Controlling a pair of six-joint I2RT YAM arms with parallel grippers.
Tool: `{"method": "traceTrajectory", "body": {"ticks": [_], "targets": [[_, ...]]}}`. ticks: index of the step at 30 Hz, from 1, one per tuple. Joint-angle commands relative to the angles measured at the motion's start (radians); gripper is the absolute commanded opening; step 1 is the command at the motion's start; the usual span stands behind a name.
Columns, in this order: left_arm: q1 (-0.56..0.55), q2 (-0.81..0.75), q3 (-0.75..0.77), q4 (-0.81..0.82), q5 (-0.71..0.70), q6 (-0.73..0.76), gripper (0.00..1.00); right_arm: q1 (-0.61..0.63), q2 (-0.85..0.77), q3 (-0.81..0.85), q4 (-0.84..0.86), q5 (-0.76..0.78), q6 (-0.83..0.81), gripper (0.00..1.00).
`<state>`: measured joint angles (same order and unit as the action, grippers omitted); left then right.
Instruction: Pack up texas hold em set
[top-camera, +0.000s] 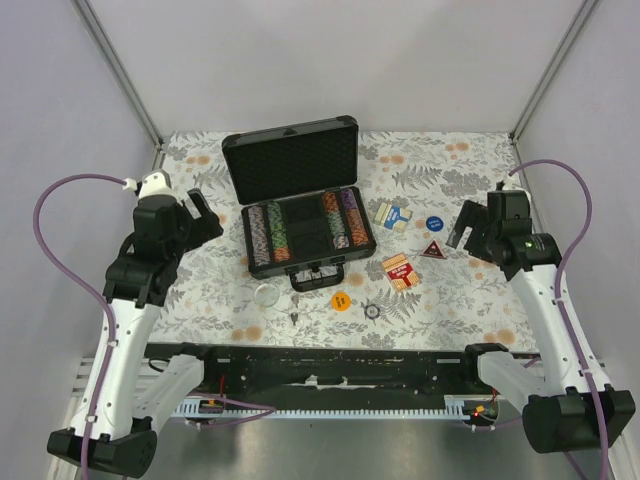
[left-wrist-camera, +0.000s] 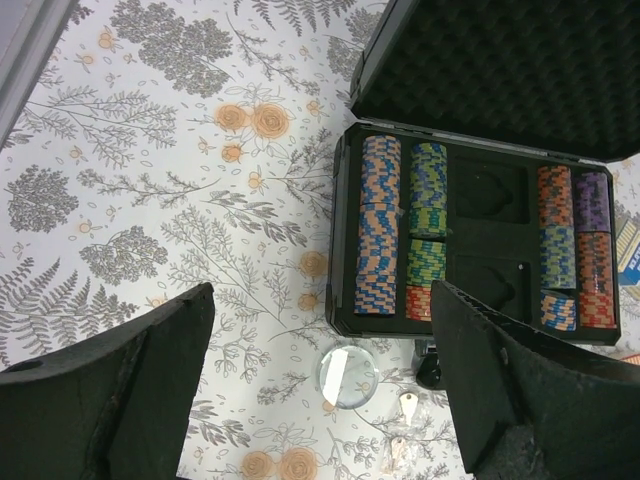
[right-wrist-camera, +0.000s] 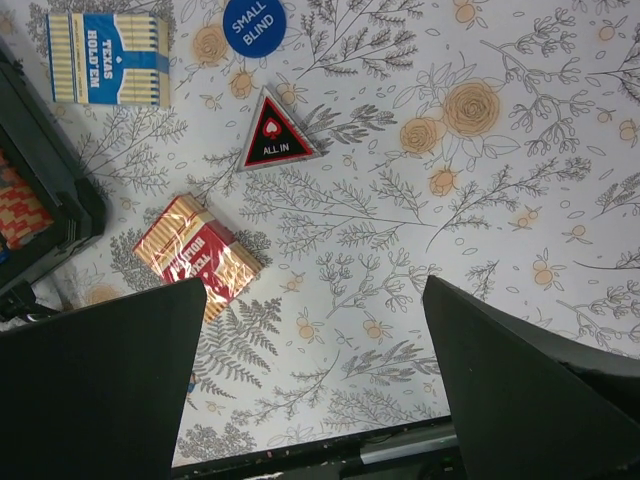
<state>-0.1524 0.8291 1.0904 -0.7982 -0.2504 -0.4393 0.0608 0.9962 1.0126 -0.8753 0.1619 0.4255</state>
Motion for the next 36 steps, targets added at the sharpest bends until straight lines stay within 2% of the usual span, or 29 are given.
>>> {"method": "traceTrajectory", "body": {"ticks": [1, 8, 14, 20, 30, 36], "targets": [[0.004, 0.005, -0.01, 0.05, 0.051, 0.017, 0.94, 0.019, -0.015, -0.017, 0.048, -0.053, -0.051, 0.98], [0.004, 0.028, -0.075, 0.154, 0.246, 0.039, 0.95, 0.079, -0.019, -0.083, 0.108, -0.159, -0.106, 0.98], [0.002, 0.08, -0.109, 0.254, 0.532, 0.04, 0.95, 0.186, 0.011, -0.114, 0.128, -0.15, -0.168, 0.98], [0.001, 0.088, -0.181, 0.364, 0.706, 0.01, 0.95, 0.298, 0.116, -0.092, 0.139, -0.061, -0.148, 0.98], [0.001, 0.108, -0.216, 0.433, 0.731, -0.027, 0.95, 0.435, 0.381, -0.045, 0.191, -0.001, -0.205, 0.98], [0.001, 0.128, -0.208, 0.441, 0.734, -0.021, 0.95, 0.456, 0.501, -0.029, 0.243, 0.019, -0.209, 0.98]]}}
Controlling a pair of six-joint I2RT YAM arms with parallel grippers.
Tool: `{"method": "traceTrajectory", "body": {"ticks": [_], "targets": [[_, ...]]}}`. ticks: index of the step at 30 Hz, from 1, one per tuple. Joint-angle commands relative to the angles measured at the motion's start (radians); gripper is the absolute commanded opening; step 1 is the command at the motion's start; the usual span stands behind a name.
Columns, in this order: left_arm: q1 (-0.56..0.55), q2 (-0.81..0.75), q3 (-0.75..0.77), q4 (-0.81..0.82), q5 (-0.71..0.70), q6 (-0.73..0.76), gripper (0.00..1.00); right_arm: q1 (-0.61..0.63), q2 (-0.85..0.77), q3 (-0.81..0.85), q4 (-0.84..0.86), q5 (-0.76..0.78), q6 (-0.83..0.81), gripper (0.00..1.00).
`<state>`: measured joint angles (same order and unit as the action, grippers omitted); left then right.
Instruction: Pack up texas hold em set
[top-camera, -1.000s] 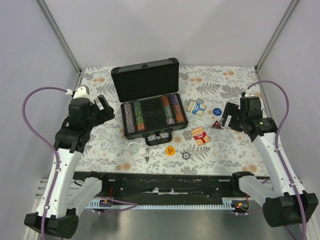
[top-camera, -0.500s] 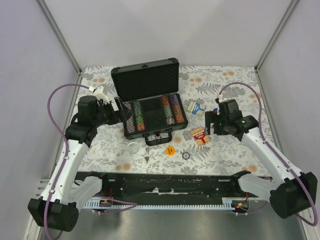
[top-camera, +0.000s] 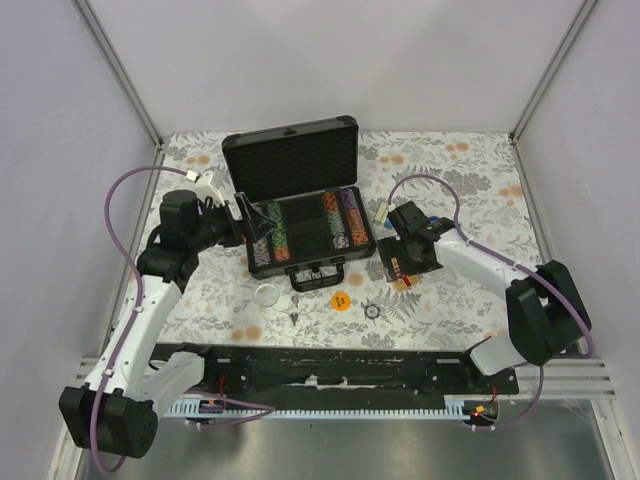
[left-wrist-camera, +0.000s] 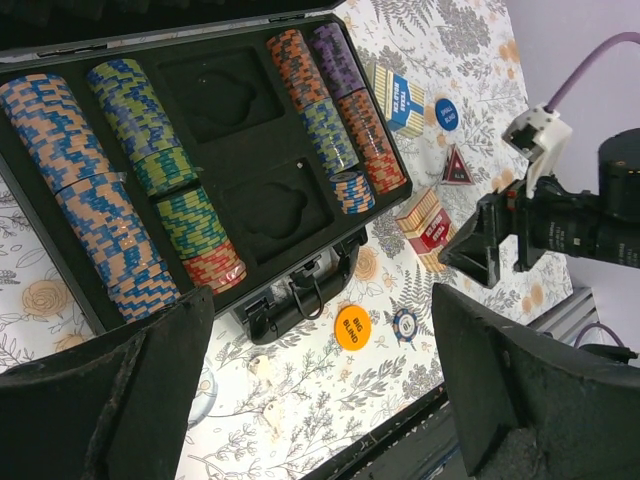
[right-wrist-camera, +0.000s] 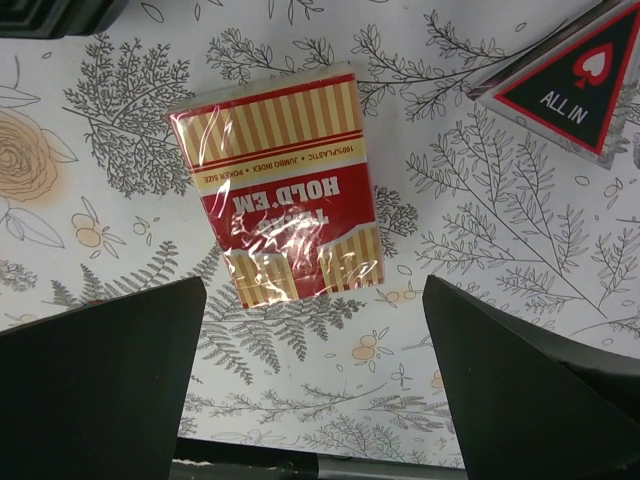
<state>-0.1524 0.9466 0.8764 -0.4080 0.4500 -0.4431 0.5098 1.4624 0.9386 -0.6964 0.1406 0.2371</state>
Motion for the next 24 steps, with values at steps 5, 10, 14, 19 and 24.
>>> {"method": "traceTrajectory", "body": {"ticks": [5, 10, 14, 19, 24], "targets": [[0.002, 0.029, 0.012, 0.051, 0.042, -0.013, 0.95, 0.01, 0.101, 0.048, 0.101, 0.022, -0.036, 0.98], [0.002, 0.035, 0.01, 0.048, 0.046, -0.002, 0.95, 0.01, 0.173, 0.071, 0.101, -0.006, -0.053, 0.98], [0.002, 0.032, 0.009, 0.034, 0.046, 0.012, 0.95, 0.007, 0.199, 0.092, 0.084, -0.041, -0.045, 0.96], [0.002, 0.026, 0.012, 0.015, 0.049, 0.023, 0.95, 0.009, 0.214, 0.104, 0.074, -0.029, -0.024, 0.74], [0.002, 0.023, 0.01, 0.008, 0.082, 0.02, 0.95, 0.01, 0.124, 0.094, 0.086, -0.032, -0.027, 0.61]]}}
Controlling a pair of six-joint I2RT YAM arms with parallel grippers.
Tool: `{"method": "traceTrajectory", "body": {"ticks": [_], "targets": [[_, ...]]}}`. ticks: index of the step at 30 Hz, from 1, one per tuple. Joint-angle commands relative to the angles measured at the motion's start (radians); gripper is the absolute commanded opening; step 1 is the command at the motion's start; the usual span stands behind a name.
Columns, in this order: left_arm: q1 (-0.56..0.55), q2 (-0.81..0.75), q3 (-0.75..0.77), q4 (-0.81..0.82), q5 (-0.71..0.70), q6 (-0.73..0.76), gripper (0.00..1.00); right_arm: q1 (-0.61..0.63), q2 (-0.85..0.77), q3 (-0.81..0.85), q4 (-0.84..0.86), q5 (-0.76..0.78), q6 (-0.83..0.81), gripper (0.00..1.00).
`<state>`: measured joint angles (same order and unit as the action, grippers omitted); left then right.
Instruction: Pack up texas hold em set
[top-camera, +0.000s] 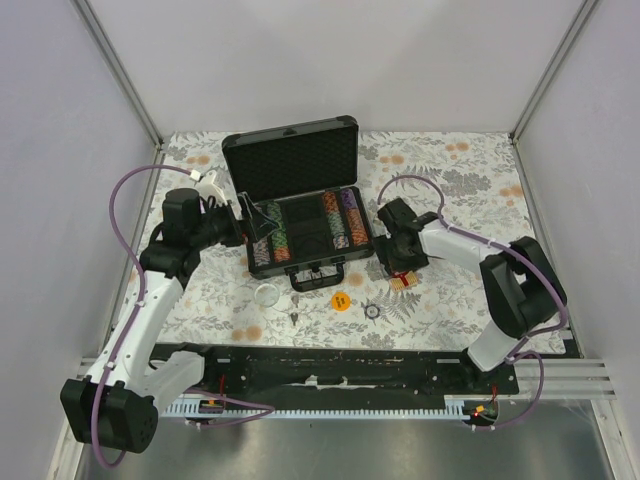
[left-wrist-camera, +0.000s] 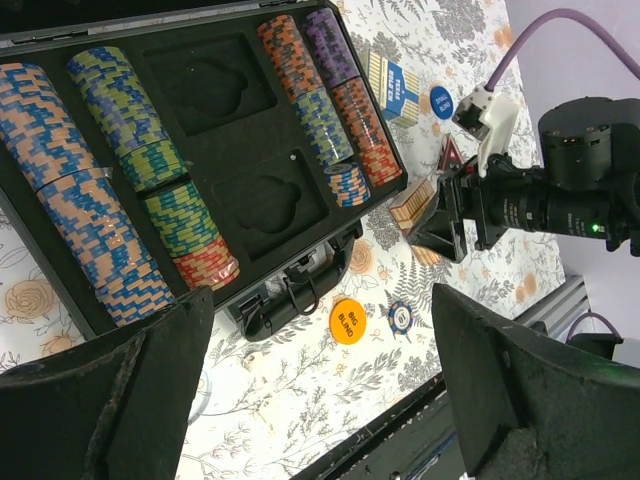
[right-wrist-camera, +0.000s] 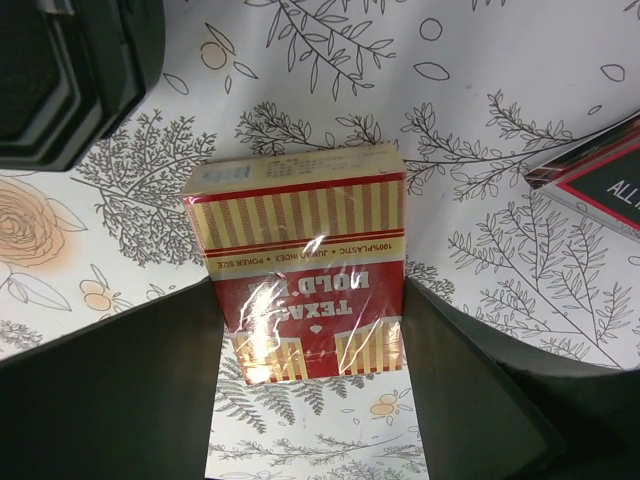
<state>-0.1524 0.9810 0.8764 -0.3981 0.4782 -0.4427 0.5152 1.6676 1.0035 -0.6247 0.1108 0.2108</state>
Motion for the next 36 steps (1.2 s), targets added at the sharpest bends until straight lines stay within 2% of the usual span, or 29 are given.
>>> {"method": "traceTrajectory", "body": {"ticks": [1, 8, 13, 16, 22, 30, 36], "targets": [[0.002, -0.011, 0.01, -0.005, 0.062, 0.016, 0.95, 0.006, -0.109, 0.036, 0.005, -0.011, -0.005, 0.6], [0.001, -0.008, -0.007, 0.031, 0.163, -0.066, 0.95, 0.037, -0.282, 0.107, -0.072, -0.192, -0.044, 0.59], [0.001, 0.013, -0.037, 0.143, 0.279, -0.215, 0.95, 0.126, -0.321, 0.165, -0.078, -0.315, -0.014, 0.59], [-0.004, 0.047, -0.053, 0.202, 0.39, -0.272, 0.95, 0.235, -0.309, 0.204, -0.063, -0.289, 0.004, 0.59], [-0.006, 0.105, -0.077, 0.199, 0.554, -0.277, 0.94, 0.388, -0.24, 0.283, -0.038, -0.267, 0.016, 0.59], [-0.021, 0.036, -0.151, 0.179, 0.583, -0.215, 0.86, 0.511, -0.141, 0.391, -0.03, -0.223, -0.005, 0.59], [-0.022, 0.016, -0.163, 0.078, 0.574, -0.151, 0.77, 0.572, -0.111, 0.443, -0.003, -0.165, -0.021, 0.59]]}}
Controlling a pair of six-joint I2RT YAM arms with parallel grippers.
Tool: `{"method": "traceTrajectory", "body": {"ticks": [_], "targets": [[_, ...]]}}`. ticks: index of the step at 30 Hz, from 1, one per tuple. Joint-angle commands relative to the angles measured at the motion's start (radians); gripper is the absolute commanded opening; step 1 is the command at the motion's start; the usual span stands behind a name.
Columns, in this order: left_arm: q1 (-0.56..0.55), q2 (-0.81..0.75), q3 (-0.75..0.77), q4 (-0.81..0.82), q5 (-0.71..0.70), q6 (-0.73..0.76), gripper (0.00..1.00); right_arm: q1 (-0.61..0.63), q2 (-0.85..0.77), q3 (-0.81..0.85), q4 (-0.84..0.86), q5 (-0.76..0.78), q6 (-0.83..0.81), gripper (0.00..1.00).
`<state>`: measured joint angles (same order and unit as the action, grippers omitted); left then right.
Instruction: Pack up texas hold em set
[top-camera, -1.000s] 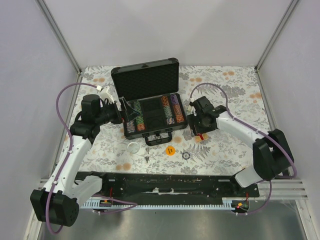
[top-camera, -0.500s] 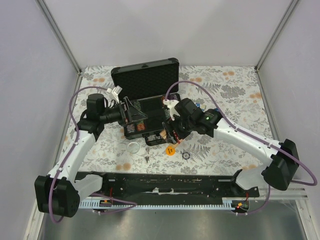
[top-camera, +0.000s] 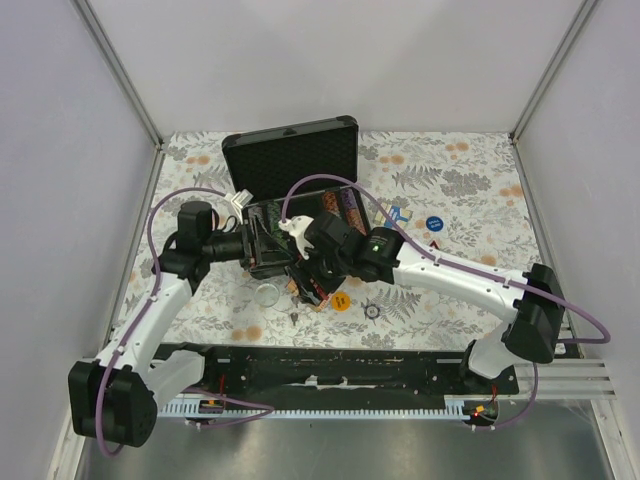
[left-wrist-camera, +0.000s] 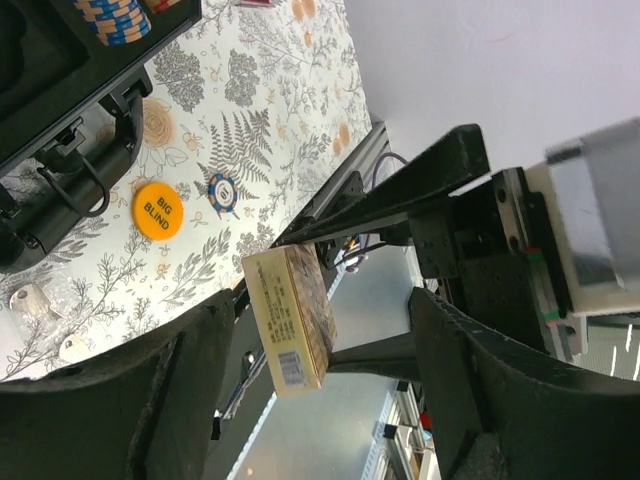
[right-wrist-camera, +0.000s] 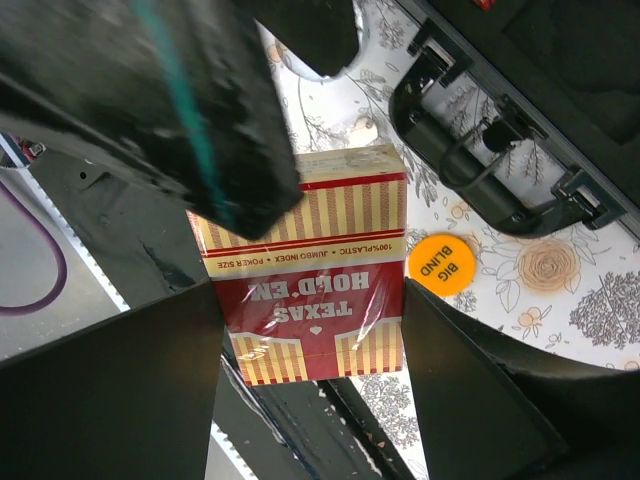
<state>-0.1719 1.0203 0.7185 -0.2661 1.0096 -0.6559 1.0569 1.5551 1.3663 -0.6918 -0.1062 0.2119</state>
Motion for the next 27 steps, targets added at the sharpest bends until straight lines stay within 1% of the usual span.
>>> {"method": "traceTrajectory", "body": {"ticks": [1, 3, 11, 13, 15, 17, 19, 23, 24, 25, 26, 27], "targets": [[-0.003, -0.023, -0.007, -0.062, 0.044, 0.064, 0.76, 0.035, 0.002, 0.086, 0.074, 0.068, -0.026, 0.59], [-0.005, -0.022, -0.013, -0.067, 0.053, 0.056, 0.73, 0.045, 0.003, 0.093, 0.098, 0.083, -0.032, 0.58], [-0.026, -0.009, -0.021, -0.084, 0.081, 0.058, 0.72, 0.051, 0.023, 0.122, 0.136, 0.1, -0.078, 0.58], [-0.037, -0.008, -0.019, -0.085, 0.086, 0.059, 0.68, 0.051, 0.031, 0.125, 0.138, 0.1, -0.089, 0.58], [-0.05, -0.002, -0.017, -0.085, 0.092, 0.062, 0.63, 0.051, 0.037, 0.128, 0.144, 0.128, -0.1, 0.58], [-0.058, 0.001, -0.016, -0.084, 0.092, 0.064, 0.57, 0.049, 0.04, 0.128, 0.147, 0.129, -0.109, 0.58], [-0.061, 0.003, -0.016, -0.085, 0.092, 0.064, 0.46, 0.049, 0.043, 0.125, 0.153, 0.128, -0.112, 0.58], [-0.061, 0.017, -0.008, -0.085, 0.083, 0.064, 0.2, 0.051, 0.042, 0.12, 0.159, 0.131, -0.121, 0.59], [-0.063, 0.023, -0.005, -0.085, 0.081, 0.065, 0.11, 0.049, 0.042, 0.119, 0.16, 0.132, -0.123, 0.59], [-0.063, 0.027, 0.001, -0.085, 0.08, 0.068, 0.04, 0.051, 0.043, 0.119, 0.16, 0.137, -0.124, 0.6], [-0.063, 0.029, 0.002, -0.085, 0.075, 0.07, 0.02, 0.051, 0.046, 0.119, 0.158, 0.14, -0.128, 0.61], [-0.063, 0.035, 0.01, -0.085, 0.067, 0.073, 0.02, 0.049, 0.045, 0.117, 0.158, 0.151, -0.126, 0.65]]}}
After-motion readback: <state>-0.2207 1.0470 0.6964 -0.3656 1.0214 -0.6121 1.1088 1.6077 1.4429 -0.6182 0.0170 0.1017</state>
